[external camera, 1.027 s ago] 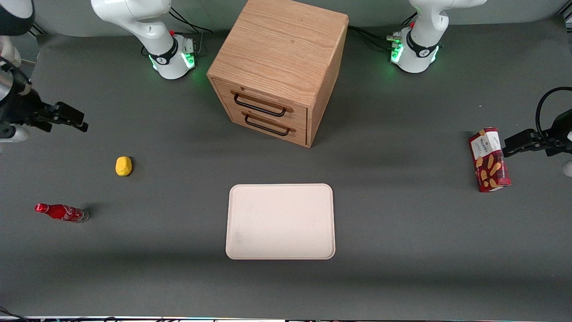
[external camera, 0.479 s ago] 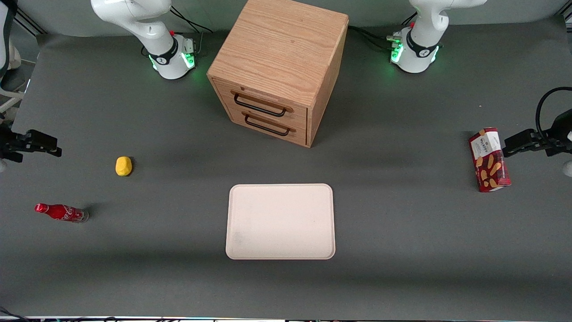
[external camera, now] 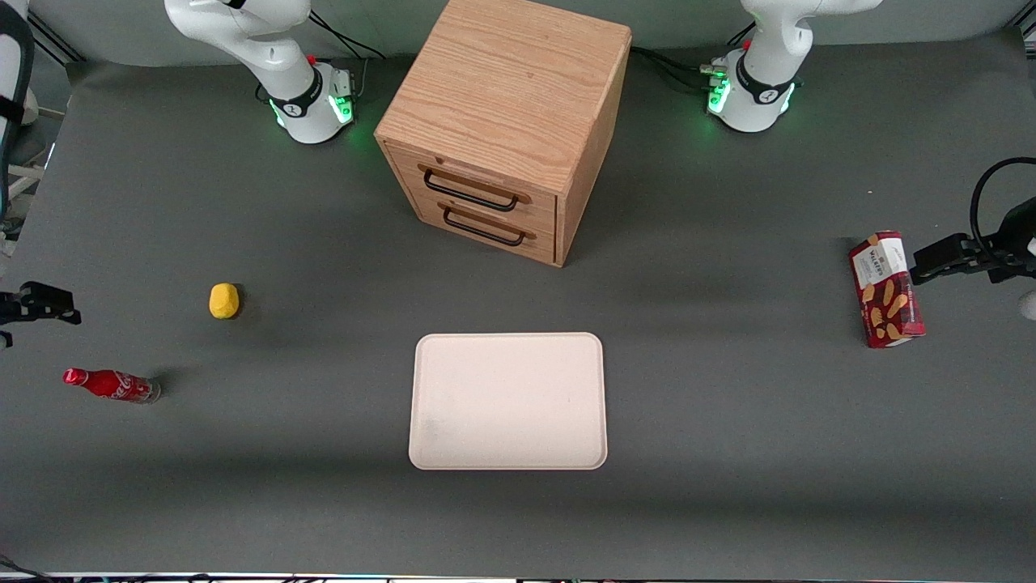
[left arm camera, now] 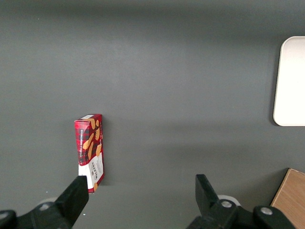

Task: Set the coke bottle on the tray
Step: 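Move the right gripper down toward the red Coca-Cola bottle, then close the right gripper around the red Coca-Cola bottle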

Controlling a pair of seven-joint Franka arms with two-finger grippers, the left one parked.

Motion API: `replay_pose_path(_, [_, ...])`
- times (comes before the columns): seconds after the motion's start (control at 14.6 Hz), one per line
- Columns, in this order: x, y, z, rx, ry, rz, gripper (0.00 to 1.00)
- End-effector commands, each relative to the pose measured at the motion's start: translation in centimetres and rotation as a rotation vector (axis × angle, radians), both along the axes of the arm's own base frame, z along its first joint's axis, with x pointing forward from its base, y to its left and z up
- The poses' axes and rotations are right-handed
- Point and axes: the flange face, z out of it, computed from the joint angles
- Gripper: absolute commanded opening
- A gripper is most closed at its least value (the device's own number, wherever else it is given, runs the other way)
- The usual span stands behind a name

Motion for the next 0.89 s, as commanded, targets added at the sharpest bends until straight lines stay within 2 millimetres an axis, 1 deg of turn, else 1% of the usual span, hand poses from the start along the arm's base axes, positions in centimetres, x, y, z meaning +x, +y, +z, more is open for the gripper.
replay_pose_path(0.0, [0.7, -2.8, -1.6, 0.013, -0.043, 0.072, 1.00])
replay_pose_path(0.07, [0.9, -3.6, -2.6, 0.022, -0.046, 0.083, 1.00])
replay_pose_path(0.14, [0.9, -5.2, -3.8, 0.030, -0.052, 0.084, 1.00])
replay_pose_path(0.27, [1.6, -6.6, -7.0, 0.069, -0.069, 0.113, 1.00])
replay_pose_path(0.41, [1.6, -8.1, -9.2, 0.070, -0.069, 0.101, 1.00])
replay_pose_path(0.48, [1.9, -8.3, -10.3, 0.063, -0.063, 0.098, 1.00])
replay_pose_path(0.62, [1.8, -9.5, -12.4, 0.071, -0.057, 0.069, 1.00])
replay_pose_path(0.75, [1.8, -9.9, -14.2, 0.070, -0.041, 0.057, 1.00])
replay_pose_path(0.82, [1.9, -10.3, -14.6, 0.068, -0.052, 0.047, 1.00])
